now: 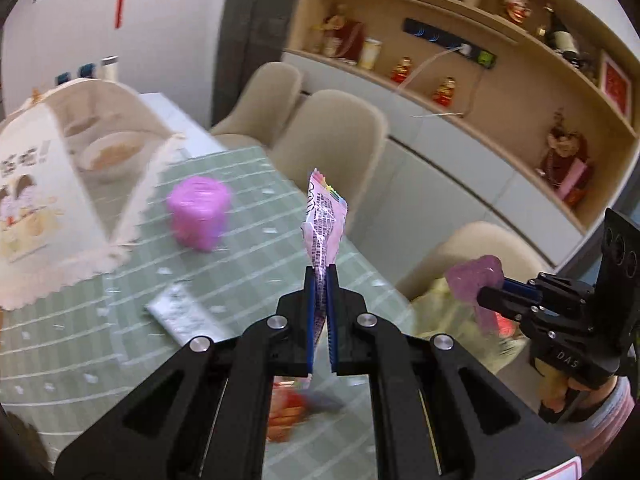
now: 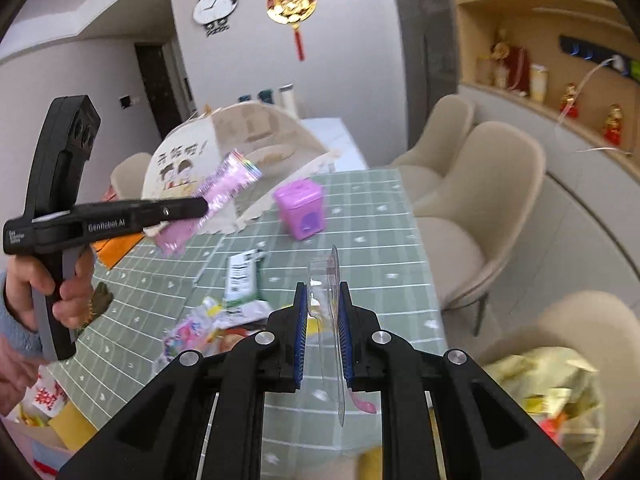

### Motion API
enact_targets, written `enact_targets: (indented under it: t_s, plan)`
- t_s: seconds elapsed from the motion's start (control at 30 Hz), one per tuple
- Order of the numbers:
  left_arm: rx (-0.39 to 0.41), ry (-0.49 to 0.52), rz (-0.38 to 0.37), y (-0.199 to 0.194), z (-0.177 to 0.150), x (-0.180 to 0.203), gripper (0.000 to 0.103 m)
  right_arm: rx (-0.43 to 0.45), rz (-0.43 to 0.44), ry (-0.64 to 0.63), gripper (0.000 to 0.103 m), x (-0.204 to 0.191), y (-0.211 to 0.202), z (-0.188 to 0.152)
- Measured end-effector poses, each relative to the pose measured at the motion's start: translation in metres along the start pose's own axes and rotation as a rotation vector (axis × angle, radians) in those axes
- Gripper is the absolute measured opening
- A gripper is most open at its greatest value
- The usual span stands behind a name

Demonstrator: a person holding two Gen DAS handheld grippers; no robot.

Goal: Collect trash
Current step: 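Carry both items to the yellow trash bag and release them inside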

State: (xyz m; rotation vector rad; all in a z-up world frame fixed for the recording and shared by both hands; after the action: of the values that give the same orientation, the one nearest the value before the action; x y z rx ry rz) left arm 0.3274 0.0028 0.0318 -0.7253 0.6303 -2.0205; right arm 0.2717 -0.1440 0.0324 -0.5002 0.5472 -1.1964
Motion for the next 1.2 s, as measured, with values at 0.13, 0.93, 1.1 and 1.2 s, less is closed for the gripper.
enact_targets:
  t_s: [0.13, 0.93, 1.1, 1.2]
  plan:
    - [-0.029, 0.012, -0.053, 0.029, -0.008, 0.071, 0.005, 0.033, -0.089, 0.015, 0.015, 0.056, -0.04, -0.011]
    - [-0.314, 0.024, -0.312, 0.213, -0.083, 0.328, 0.024, 0.021, -0.259, 0.256, 0.015, 0.277, -0.115, -0.098]
    - [-0.321, 0.024, -0.266, 0.211, -0.082, 0.319, 0.033, 0.001, -0.218, 0.262, 0.015, 0.278, -0.097, -0.104]
    - [-0.282, 0.023, -0.228, 0.198, -0.077, 0.308, 0.033, -0.027, -0.197, 0.257, 0.015, 0.276, -0.082, -0.112]
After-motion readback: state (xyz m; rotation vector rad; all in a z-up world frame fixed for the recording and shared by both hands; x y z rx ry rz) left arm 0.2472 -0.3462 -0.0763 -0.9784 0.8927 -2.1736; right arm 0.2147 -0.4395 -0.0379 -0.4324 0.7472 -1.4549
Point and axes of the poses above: each gripper's, at about its wrist camera, not at the fingertips, and y roughly the way its jaws point, x to its right, z to its top, the point moved 9 cm from there along y, roughly the way its jaws point
